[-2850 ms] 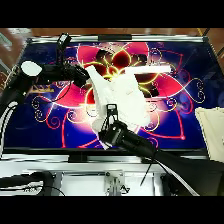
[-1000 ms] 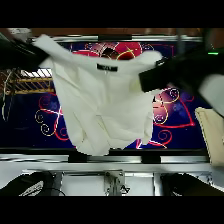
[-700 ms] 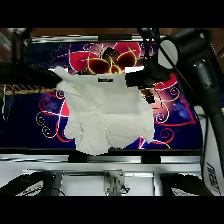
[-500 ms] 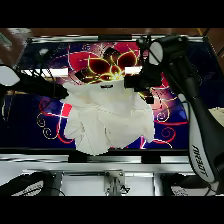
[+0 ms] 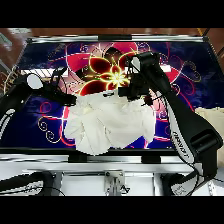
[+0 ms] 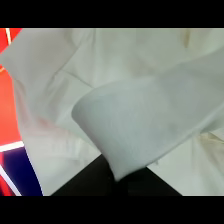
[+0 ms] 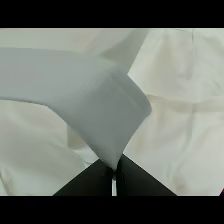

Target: Fold the shirts.

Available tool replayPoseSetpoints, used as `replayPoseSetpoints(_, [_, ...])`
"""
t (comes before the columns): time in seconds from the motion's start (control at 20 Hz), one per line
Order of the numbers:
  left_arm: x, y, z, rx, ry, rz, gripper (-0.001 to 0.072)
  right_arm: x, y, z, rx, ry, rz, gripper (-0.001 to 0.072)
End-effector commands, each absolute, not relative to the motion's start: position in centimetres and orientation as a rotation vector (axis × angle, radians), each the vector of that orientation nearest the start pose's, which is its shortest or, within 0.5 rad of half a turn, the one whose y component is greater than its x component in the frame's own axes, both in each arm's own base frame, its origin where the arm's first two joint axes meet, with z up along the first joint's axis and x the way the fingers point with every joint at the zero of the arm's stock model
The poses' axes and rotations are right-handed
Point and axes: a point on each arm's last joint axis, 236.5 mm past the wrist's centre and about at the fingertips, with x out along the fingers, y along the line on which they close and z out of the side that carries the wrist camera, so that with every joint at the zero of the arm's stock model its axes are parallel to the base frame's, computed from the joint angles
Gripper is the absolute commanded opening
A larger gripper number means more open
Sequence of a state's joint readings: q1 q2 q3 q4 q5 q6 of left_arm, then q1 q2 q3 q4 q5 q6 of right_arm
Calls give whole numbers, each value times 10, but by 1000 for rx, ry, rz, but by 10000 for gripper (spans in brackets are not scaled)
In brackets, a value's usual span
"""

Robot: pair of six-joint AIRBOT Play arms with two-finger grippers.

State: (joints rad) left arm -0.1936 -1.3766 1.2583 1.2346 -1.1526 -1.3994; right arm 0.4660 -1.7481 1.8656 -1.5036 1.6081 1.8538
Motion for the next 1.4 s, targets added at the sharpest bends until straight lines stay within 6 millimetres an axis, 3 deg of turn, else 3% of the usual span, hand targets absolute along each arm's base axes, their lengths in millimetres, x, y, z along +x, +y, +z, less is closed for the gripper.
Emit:
replayPoseSetpoints(0.0, [397,-151,18,-51,1236,-449,66,399,215,23,-91,1519,259,422])
replayPoseSetpoints(0.05, [400,-151,23,-50,1222,-451,66,398,213,23,-98,1529,262,457])
replayPoseSetpoints(0.4, [425,-157,68,-48,1103,-465,66,404,211,14,-44,1532,188,458])
replayPoseSetpoints(0.6, [426,-160,72,-59,1096,-473,66,402,204,-12,-77,1596,141,460])
replayPoseSetpoints(0.95, [426,-160,75,-18,1082,-499,65,417,192,-48,-111,1610,73,467])
replayPoseSetpoints(1.05, [426,-160,75,5,1076,-512,66,420,194,-50,-86,1607,106,471])
replayPoseSetpoints(1.1, [425,-159,75,15,1075,-519,65,420,190,-51,-92,1619,115,608])
replayPoseSetpoints(1.15, [425,-157,74,13,1082,-516,65,416,187,-49,-86,1645,137,634])
replayPoseSetpoints(1.25, [425,-151,73,10,1087,-505,65,407,182,-38,-56,1685,193,634])
replayPoseSetpoints(1.35, [427,-147,74,3,1086,-495,65,414,171,-25,-29,1650,187,634])
